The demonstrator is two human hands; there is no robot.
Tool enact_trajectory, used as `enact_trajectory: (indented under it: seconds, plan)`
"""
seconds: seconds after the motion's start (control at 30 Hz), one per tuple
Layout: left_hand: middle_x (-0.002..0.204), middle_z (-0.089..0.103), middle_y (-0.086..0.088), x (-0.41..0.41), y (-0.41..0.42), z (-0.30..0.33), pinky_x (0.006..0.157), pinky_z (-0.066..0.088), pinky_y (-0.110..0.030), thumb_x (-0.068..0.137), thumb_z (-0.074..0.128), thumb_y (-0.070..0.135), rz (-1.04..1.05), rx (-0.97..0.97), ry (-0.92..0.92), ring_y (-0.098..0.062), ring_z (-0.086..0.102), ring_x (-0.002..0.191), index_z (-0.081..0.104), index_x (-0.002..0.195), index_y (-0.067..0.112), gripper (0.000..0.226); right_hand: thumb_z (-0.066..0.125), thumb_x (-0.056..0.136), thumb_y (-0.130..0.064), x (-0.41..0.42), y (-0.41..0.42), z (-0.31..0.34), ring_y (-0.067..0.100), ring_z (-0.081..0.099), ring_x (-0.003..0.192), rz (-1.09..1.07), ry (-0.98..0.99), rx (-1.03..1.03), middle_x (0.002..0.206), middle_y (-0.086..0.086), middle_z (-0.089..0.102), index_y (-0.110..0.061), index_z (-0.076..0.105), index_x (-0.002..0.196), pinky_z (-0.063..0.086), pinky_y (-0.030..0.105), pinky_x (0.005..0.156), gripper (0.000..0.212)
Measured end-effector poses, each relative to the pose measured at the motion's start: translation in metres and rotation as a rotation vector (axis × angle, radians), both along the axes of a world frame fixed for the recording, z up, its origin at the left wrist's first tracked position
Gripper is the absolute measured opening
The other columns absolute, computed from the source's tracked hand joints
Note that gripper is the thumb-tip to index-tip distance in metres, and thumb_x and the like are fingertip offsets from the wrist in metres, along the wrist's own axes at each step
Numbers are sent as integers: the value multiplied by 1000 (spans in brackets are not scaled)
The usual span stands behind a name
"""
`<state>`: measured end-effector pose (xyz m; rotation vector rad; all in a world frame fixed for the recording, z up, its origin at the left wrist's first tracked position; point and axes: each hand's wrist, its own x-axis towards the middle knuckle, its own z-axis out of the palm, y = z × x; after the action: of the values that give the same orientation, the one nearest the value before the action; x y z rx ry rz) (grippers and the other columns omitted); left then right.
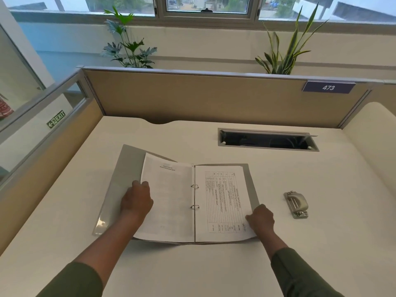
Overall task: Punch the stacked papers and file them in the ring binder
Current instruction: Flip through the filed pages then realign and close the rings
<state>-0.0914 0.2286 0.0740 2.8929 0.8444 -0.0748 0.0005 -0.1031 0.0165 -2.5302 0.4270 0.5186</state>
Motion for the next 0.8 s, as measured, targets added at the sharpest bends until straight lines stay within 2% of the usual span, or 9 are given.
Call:
enact_trajectory:
  seconds: [0.13,0.27,0.37,0.43,0.6,0.7,0.8]
  plan:
    - [100,52,-15,-2,1,-1,70,50,-40,86,48,6,3,-2,-9,-36,61,90,56,101,7,17,70,85,-18,6,-6,5,33,64,100,-79,16,57,114,16,67,-1,62,105,43,28,70,28]
    - [99,51,-14,-3,4,-4,69,49,-39,86,50,7,25,-9,-24,-36,60,89,56,103,7,19,69,85,-23,5,-11,6,27,59,83,-70,-21,74,108,12,70,-5,69,98,46,29,73,22]
    - [100,50,-14,-4,4,-5,68,51,-40,85,53,8,35,9,-39,-35,60,89,56,103,8,18,64,88,-23,1,-12,11,29,63,93,-70,-72,75,108,9,69,-10,68,103,44,29,75,20]
    - [99,49,-14,-4,5,-6,67,51,-40,83,56,6,29,43,-42,-35,58,88,57,100,7,17,57,89,-24,-1,-8,15,26,60,86,-55,-106,57,105,6,68,-13,64,102,47,32,75,18]
    - [92,53,-18,-2,1,-9,65,50,-40,70,55,-9,-74,168,-63,-36,55,81,63,89,4,24,57,87,-27,-6,7,35,21,55,79,48,-133,99,98,-1,59,-14,51,113,36,24,56,30]
    - [96,57,-16,2,-8,-6,66,54,-41,72,52,-10,-93,19,-150,-37,59,82,67,94,5,31,57,87,-31,-11,21,49,18,58,77,121,-204,138,104,-3,63,-17,50,116,35,19,51,33]
    - [97,66,-8,14,-20,1,75,54,-35,81,61,10,-89,-289,-250,-28,64,87,70,94,14,16,55,88,-33,-20,44,67,14,59,75,206,-311,108,111,-3,68,-19,55,116,33,18,48,31]
